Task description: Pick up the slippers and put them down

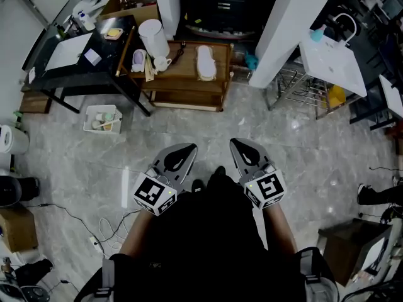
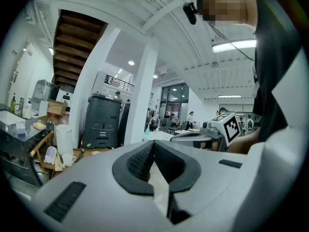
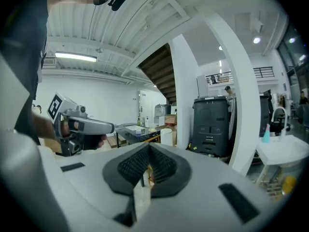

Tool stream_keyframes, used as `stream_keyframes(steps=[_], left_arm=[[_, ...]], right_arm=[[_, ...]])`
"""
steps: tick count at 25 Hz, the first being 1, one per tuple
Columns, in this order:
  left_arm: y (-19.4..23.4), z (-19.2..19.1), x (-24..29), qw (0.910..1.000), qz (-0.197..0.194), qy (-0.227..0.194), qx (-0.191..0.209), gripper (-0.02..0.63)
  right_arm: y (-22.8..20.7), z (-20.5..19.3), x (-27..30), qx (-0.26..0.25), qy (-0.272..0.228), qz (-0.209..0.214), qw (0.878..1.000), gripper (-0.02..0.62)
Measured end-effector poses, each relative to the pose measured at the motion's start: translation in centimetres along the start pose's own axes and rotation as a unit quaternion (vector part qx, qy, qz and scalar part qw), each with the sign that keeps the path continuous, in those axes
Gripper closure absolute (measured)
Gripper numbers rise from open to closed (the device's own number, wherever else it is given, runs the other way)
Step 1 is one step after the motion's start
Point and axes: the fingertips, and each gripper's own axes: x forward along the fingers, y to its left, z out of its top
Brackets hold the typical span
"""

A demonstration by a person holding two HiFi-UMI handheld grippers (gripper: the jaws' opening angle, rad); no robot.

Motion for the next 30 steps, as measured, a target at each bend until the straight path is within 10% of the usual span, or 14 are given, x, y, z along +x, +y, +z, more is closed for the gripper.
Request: stream_keyframes(steps=[30], left_arm=[[0.4,-0.4,10.1,0.9984,0.035,0.044,0.009,0.595]], right_arm=[[-6.5,-3.4,2.6,0.007,0.05,0.129,0.99,0.586]])
